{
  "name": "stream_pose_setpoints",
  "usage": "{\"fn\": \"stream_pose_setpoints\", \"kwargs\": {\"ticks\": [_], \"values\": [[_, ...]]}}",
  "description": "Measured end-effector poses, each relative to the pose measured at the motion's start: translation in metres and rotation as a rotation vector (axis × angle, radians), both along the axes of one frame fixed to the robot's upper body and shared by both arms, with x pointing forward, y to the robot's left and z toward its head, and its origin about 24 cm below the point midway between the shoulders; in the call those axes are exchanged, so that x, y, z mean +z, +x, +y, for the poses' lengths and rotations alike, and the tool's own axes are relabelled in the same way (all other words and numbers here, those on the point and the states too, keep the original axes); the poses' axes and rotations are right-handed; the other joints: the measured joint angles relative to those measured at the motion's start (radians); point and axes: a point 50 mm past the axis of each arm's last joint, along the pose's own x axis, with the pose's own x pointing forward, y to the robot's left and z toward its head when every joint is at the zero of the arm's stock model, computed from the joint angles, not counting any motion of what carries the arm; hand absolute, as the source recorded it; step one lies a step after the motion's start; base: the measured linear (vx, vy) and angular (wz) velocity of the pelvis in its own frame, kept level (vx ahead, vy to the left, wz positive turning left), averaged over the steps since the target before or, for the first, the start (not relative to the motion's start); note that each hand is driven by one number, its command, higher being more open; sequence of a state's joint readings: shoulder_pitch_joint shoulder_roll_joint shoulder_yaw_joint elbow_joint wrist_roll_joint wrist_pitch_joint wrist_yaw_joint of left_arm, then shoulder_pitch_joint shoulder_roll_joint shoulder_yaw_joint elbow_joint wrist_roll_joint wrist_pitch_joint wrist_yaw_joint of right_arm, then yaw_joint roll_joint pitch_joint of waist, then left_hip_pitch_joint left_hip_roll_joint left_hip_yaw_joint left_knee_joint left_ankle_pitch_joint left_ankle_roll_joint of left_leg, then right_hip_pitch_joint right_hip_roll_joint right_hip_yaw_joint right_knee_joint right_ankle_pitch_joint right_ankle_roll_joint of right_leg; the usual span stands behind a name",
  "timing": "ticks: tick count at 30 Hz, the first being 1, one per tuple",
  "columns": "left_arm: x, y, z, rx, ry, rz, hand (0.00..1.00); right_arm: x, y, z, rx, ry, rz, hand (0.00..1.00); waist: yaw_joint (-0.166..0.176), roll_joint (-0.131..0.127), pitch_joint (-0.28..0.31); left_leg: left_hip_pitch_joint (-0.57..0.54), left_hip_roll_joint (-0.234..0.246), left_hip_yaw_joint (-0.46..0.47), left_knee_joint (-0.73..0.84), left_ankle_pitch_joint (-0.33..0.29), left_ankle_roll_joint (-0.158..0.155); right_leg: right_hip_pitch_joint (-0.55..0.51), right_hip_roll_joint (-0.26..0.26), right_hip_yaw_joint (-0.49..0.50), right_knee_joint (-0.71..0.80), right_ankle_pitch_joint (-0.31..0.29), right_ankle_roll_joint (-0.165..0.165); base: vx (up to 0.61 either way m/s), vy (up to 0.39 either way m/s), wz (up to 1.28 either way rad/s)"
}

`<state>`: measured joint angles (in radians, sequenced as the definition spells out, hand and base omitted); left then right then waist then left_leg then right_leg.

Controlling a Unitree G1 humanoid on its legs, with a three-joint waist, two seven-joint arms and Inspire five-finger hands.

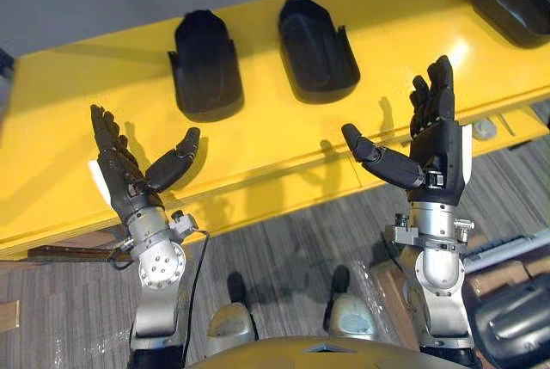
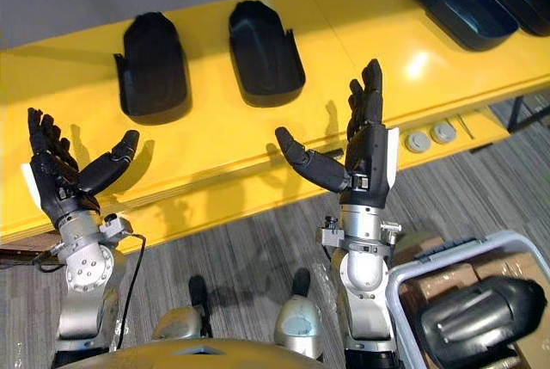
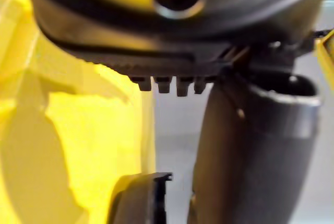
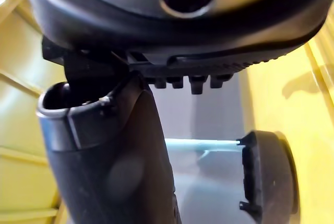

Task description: Walk over and take three plastic housings, then place them on the shelf

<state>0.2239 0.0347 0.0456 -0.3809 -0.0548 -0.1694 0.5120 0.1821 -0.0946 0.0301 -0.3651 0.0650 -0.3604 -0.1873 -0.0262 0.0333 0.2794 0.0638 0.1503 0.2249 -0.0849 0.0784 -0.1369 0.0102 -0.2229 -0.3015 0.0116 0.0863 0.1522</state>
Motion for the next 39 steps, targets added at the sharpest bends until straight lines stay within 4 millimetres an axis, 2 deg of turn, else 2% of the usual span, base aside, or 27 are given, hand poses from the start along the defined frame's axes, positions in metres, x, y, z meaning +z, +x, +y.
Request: {"fn": "stream_pose_setpoints", "kwargs": {"ticks": [3,5,8,11,14,17,19,22,23,24,25,27,28,29,30,31,33,35,37,39], "values": [[0.008,-0.005,-0.009,-0.102,-0.040,-0.102,1.00,-0.007,0.001,-0.005,-0.077,0.235,0.018,1.00,0.012,0.007,-0.025,0.024,0.000,0.000,0.000,-0.004,-0.002,0.032,0.000,-0.006,-0.012,0.001,0.001,0.01,0.000,0.02],[0.012,-0.005,-0.015,-0.179,-0.065,-0.157,1.00,-0.015,0.000,-0.011,-0.146,0.315,0.047,1.00,0.012,0.005,-0.041,0.033,0.001,0.011,-0.001,-0.008,-0.003,0.035,0.001,0.002,-0.016,0.002,0.003,-0.03,0.008,-0.15],[0.016,-0.007,-0.027,-0.324,-0.153,-0.217,1.00,-0.028,-0.005,-0.018,-0.259,0.391,0.120,1.00,0.006,0.004,-0.075,0.059,0.005,0.076,-0.001,-0.027,-0.009,0.027,0.011,0.063,-0.034,0.011,0.009,-0.02,0.018,-0.56],[0.015,-0.007,-0.034,-0.427,-0.229,-0.234,1.00,-0.041,-0.016,-0.031,-0.359,0.390,0.206,1.00,-0.032,0.001,-0.103,0.076,0.015,0.159,0.000,-0.042,-0.021,-0.015,0.032,0.145,-0.039,0.026,0.005,0.01,0.006,-0.85],[0.014,-0.006,-0.039,-0.438,-0.199,-0.215,1.00,-0.059,-0.038,-0.055,-0.469,0.358,0.313,1.00,-0.076,-0.004,-0.114,0.090,0.035,0.263,0.020,-0.068,-0.038,-0.055,0.068,0.244,-0.068,0.059,-0.002,0.05,-0.024,-1.07],[0.014,-0.001,-0.036,-0.397,-0.182,-0.200,1.00,-0.074,-0.069,-0.077,-0.540,0.332,0.412,1.00,-0.132,-0.001,-0.114,0.128,0.076,0.387,0.092,-0.129,-0.068,-0.080,0.123,0.359,-0.071,0.071,-0.014,0.07,-0.051,-1.16],[0.019,0.008,-0.037,-0.373,-0.160,-0.220,1.00,-0.079,-0.087,-0.087,-0.603,0.321,0.453,1.00,-0.167,0.001,-0.115,0.149,0.096,0.439,0.120,-0.154,-0.079,-0.081,0.148,0.401,-0.082,0.078,-0.021,0.01,-0.036,-0.85],[0.028,0.016,-0.038,-0.359,-0.166,-0.259,1.00,-0.082,-0.097,-0.093,-0.629,0.386,0.448,1.00,-0.200,0.003,-0.115,0.146,0.107,0.463,0.146,-0.168,-0.070,-0.095,0.160,0.423,-0.086,0.081,-0.023,-0.06,-0.032,-0.39],[0.032,0.019,-0.040,-0.363,-0.168,-0.276,1.00,-0.082,-0.099,-0.095,-0.628,0.414,0.431,1.00,-0.201,0.006,-0.114,0.125,0.107,0.448,0.170,-0.180,-0.049,-0.109,0.159,0.429,-0.087,0.082,-0.024,-0.08,-0.028,-0.15],[0.034,0.021,-0.039,-0.360,-0.167,-0.286,1.00,-0.085,-0.095,-0.094,-0.612,0.421,0.423,1.00,-0.191,0.007,-0.114,0.090,0.106,0.383,0.216,-0.203,-0.003,-0.123,0.157,0.443,-0.087,0.087,-0.028,-0.08,-0.030,-0.19],[0.034,0.021,-0.038,-0.352,-0.166,-0.284,1.00,-0.086,-0.090,-0.092,-0.594,0.426,0.421,1.00,-0.185,0.007,-0.114,0.071,0.105,0.330,0.247,-0.217,0.023,-0.127,0.158,0.455,-0.088,0.088,-0.037,-0.08,-0.023,-0.38],[0.028,0.019,-0.028,-0.296,-0.170,-0.239,1.00,-0.091,-0.067,-0.081,-0.509,0.448,0.419,1.00,-0.139,0.016,-0.110,0.025,0.083,0.095,0.351,-0.302,0.103,-0.131,0.162,0.514,-0.089,0.089,-0.052,-0.08,0.051,-0.75],[0.023,0.015,-0.025,-0.273,-0.175,-0.216,1.00,-0.093,-0.056,-0.076,-0.466,0.447,0.421,1.00,-0.110,0.031,-0.107,0.017,0.036,-0.037,0.360,-0.341,0.094,-0.137,0.165,0.550,-0.089,0.089,-0.053,-0.12,0.186,-1.05],[0.017,0.007,-0.021,-0.254,-0.179,-0.179,1.00,-0.093,-0.044,-0.069,-0.411,0.435,0.425,1.00,-0.084,0.067,-0.114,0.007,0.012,-0.113,0.360,-0.393,0.100,-0.150,0.180,0.560,-0.089,0.093,-0.051,-0.11,0.216,-0.83],[0.013,0.003,-0.021,-0.248,-0.187,-0.161,1.00,-0.092,-0.039,-0.065,-0.385,0.432,0.427,1.00,-0.075,0.091,-0.121,0.008,0.002,-0.150,0.344,-0.418,0.084,-0.159,0.186,0.561,-0.089,0.100,-0.043,-0.08,0.208,-0.42],[0.011,0.000,-0.020,-0.245,-0.194,-0.154,1.00,-0.093,-0.036,-0.059,-0.360,0.437,0.434,1.00,-0.066,0.098,-0.121,0.002,-0.014,-0.151,0.340,-0.419,0.070,-0.166,0.170,0.561,-0.089,0.106,-0.033,-0.04,0.180,0.04],[0.010,-0.007,-0.021,-0.258,-0.201,-0.156,1.00,-0.103,-0.039,-0.043,-0.309,0.459,0.496,1.00,-0.046,0.092,-0.116,-0.005,-0.050,-0.168,0.343,-0.405,0.058,-0.167,0.133,0.559,-0.079,0.117,-0.016,-0.02,0.184,0.20],[0.011,-0.010,-0.021,-0.269,-0.195,-0.159,1.00,-0.110,-0.042,-0.032,-0.272,0.476,0.535,1.00,-0.038,0.077,-0.107,0.001,-0.060,-0.171,0.348,-0.404,0.059,-0.171,0.127,0.558,-0.056,0.116,-0.015,-0.01,0.120,0.02],[0.013,-0.010,-0.023,-0.307,-0.196,-0.169,1.00,-0.115,-0.048,-0.019,-0.203,0.489,0.562,1.00,-0.034,0.031,-0.078,0.020,-0.072,-0.153,0.363,-0.407,0.062,-0.180,0.127,0.562,-0.016,0.118,-0.015,-0.03,0.075,-0.30],[0.011,-0.010,-0.026,-0.338,-0.216,-0.164,1.00,-0.111,-0.050,-0.016,-0.162,0.483,0.549,1.00,-0.031,-0.002,-0.059,0.045,-0.082,-0.110,0.379,-0.421,0.073,-0.183,0.127,0.548,0.005,0.126,-0.016,-0.08,0.043,-0.60]]}}
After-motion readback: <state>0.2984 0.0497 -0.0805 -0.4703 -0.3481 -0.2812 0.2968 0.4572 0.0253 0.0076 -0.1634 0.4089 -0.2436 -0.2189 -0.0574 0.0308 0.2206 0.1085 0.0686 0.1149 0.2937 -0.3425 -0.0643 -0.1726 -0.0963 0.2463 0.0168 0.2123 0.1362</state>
